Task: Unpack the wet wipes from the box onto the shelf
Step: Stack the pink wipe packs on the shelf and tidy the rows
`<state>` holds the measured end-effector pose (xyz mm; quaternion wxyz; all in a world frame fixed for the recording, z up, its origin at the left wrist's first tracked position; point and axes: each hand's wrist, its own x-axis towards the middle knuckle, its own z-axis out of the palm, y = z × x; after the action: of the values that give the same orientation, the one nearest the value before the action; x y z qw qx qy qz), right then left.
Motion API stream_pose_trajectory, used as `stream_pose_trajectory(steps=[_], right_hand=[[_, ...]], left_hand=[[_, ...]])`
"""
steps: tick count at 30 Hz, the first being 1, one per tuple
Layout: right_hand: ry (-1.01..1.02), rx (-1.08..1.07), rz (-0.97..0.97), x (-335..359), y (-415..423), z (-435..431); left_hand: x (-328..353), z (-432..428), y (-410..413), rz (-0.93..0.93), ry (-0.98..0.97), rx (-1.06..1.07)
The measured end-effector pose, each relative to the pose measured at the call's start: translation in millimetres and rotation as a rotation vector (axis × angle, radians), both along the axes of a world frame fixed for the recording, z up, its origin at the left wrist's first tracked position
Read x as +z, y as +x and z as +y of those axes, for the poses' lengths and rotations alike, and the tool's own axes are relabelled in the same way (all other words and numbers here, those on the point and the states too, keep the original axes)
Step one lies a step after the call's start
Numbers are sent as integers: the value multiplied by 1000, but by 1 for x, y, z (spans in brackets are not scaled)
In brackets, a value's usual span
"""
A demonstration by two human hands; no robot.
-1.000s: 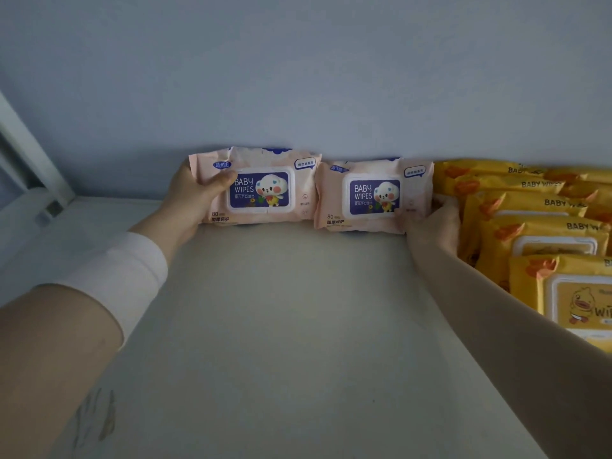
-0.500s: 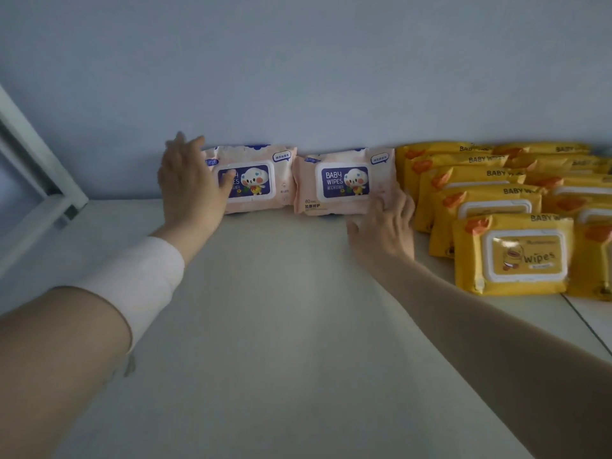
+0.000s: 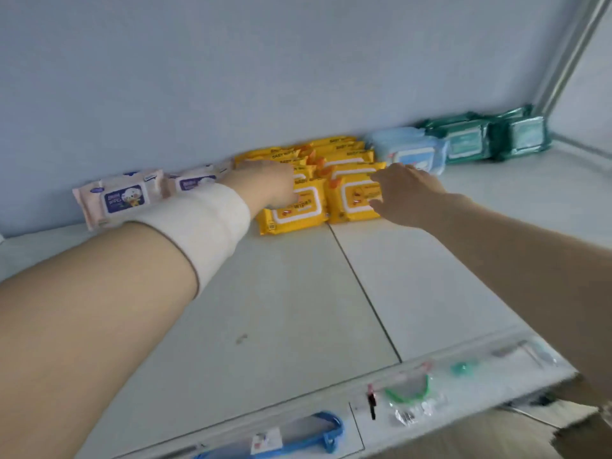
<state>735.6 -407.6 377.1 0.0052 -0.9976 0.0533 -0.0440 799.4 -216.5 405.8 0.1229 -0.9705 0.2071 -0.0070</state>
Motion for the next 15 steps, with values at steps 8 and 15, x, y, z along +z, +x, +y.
stream_pose_trajectory(steps=[8,15], right_hand=[[-4,-354,315,-10,-170,-222],[86,-578,611,-66,-284,-360]], left_hand=[[-17,-252,-118,230,148,-354],[-71,-442,-202,375,274,-672]])
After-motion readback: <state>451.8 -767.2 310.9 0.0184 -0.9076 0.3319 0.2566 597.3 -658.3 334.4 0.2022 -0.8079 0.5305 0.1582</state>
